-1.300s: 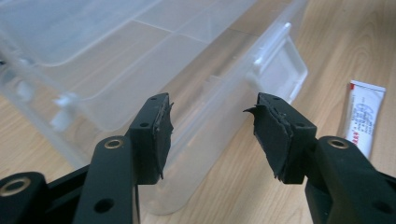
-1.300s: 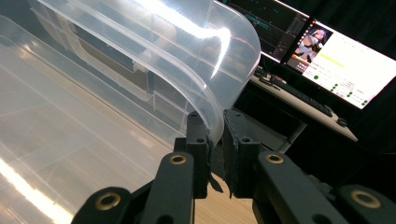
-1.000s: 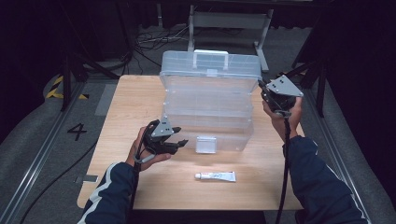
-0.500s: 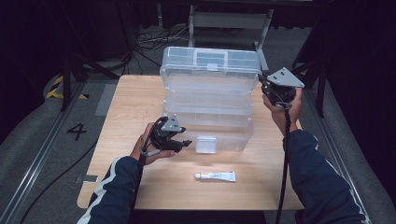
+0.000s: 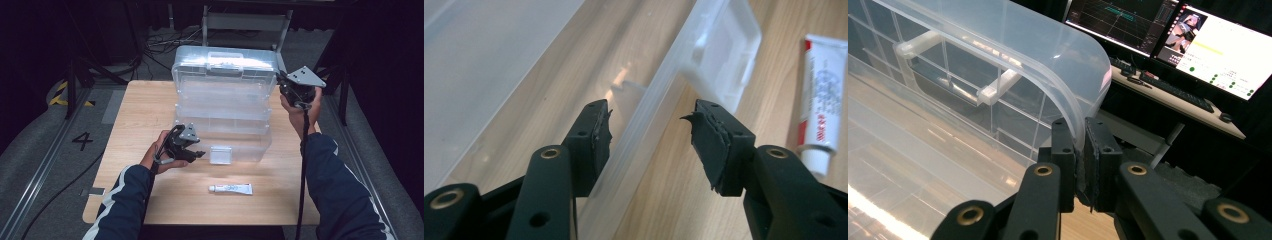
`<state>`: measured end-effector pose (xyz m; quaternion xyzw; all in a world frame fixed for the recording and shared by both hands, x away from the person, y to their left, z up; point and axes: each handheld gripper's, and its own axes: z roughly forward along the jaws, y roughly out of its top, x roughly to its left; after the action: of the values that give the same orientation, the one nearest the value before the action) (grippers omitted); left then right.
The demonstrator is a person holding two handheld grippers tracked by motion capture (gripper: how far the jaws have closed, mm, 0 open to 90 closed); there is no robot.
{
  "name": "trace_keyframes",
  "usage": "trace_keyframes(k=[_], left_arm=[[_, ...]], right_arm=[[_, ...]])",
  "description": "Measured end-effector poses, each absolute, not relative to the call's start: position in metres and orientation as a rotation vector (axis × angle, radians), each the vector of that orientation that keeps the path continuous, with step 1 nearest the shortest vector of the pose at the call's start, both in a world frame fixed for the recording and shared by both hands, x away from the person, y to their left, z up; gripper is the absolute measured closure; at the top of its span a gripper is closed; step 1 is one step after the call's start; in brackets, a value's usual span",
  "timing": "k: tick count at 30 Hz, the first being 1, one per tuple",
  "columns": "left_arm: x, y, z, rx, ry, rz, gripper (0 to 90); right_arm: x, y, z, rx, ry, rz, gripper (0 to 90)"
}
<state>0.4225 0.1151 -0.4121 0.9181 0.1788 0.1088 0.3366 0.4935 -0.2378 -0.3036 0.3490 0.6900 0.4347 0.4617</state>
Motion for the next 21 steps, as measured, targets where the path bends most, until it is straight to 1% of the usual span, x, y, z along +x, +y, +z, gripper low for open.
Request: trace_keyframes(k=[1,3,6,8,16,18,21], left_arm=[[0.424,0.116,-0.413,2.398,0.467,0.281,51.1],[0.425,0.117,-0.413,2.405,0.478,0.296,54.1],[0.427,0.119,-0.413,2.421,0.488,0.316,60.8],[0.427,0.119,-0.414,2.443,0.483,0.337,63.4],[0.431,0.12,-0.412,2.466,0.425,0.313,68.2],[0.427,0.12,-0.408,2.443,0.389,0.335,71.2],[0.424,0.117,-0.408,2.463,0.365,0.352,71.8]], right_arm=[[0.495,-0.238,-0.304,0.863,1.694,1.074,84.5],[0.497,-0.237,-0.303,0.871,1.687,1.075,84.8],[0.5,-0.236,-0.303,0.876,1.681,1.072,84.9],[0.502,-0.236,-0.303,0.881,1.672,1.073,85.1],[0.511,-0.237,-0.301,0.899,1.68,1.085,85.3],[0.513,-0.237,-0.3,0.906,1.685,1.089,85.3],[0.513,-0.238,-0.3,0.898,1.686,1.09,85.4]])
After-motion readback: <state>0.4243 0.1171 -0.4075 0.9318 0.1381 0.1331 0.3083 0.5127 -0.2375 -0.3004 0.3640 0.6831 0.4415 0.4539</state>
